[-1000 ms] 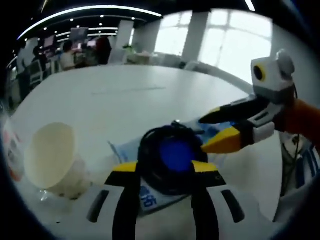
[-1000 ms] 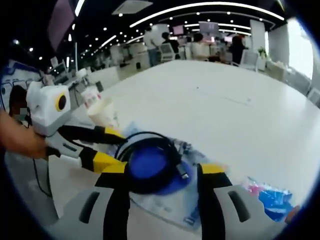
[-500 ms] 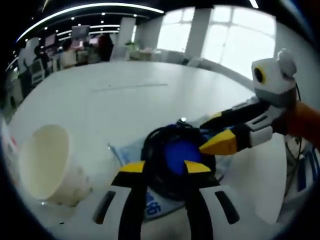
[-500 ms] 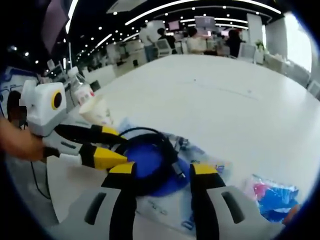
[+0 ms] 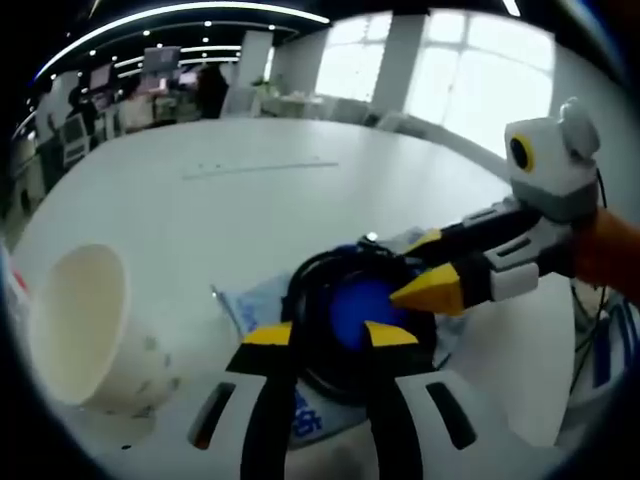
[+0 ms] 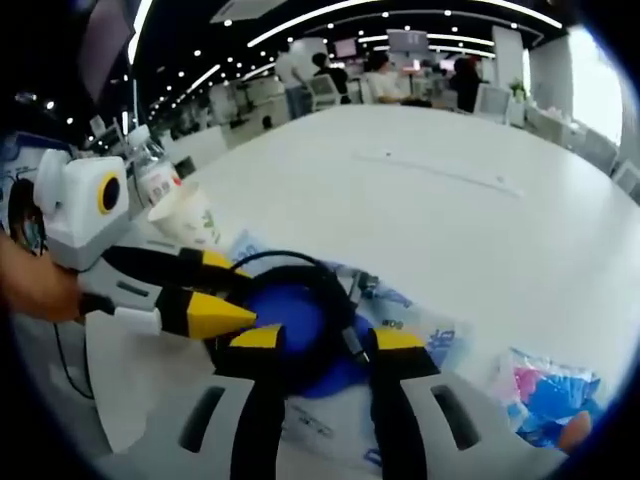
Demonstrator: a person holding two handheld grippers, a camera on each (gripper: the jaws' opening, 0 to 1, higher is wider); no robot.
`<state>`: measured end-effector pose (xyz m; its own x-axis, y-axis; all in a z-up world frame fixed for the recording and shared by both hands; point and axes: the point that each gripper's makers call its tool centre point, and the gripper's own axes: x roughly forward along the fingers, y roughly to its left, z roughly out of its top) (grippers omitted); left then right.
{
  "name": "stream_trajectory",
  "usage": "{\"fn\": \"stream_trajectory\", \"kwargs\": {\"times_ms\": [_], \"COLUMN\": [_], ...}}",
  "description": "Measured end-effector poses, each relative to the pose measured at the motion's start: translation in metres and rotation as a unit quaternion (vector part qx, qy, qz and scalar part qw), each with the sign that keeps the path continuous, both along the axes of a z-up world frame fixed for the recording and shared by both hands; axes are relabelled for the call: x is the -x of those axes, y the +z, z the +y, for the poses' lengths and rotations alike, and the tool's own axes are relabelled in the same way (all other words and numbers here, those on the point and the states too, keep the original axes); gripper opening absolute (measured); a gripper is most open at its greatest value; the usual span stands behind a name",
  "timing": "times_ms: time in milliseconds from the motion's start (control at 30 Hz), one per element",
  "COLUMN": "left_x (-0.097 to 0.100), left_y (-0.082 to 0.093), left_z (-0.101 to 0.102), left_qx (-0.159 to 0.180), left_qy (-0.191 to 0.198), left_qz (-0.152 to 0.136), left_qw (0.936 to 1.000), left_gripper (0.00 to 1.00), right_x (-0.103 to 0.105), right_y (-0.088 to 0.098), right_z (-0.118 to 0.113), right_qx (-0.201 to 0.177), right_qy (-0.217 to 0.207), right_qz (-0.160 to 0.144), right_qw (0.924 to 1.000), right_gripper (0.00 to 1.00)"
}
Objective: Arrange the tabletop items into an orderly group along one side of the table until the central work area is clear of visible clutter.
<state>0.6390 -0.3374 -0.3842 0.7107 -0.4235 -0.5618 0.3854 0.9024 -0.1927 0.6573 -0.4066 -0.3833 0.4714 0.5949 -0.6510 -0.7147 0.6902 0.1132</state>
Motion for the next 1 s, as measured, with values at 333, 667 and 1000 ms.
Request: {"fn": "stream_trajectory", "kwargs": {"times_ms": [333, 667, 1000], "left_x": [-0.0037, -0.0067, -0.0063], "left_y": [-0.0013, 0.0019, 0.0074], "left_z": [0.0032, 0.0079, 0.0081], "left_qx": [-0.006, 0.002, 0.007], "left_qy": [0.019, 0.042, 0.048], "left_qz": [0.007, 0.01, 0.012], "left_qw": [0.9998, 0.9991, 0.9988], "left_gripper": [0.15, 0.07, 0.05], "right_x": [-0.0003, -0.0017, 0.001], "right_y": [-0.0001, 0.0022, 0.0038], "right_z": [0.001, -0.0014, -0.0025], "right_qx": [-0.002, -0.019, -0.031], "right_qy": [0.001, -0.017, -0.032], "right_qz": [-0.001, 0.012, 0.03], "right_qw": [1.0, 0.9996, 0.9986], "right_gripper": [0.16, 0.12, 0.11]}}
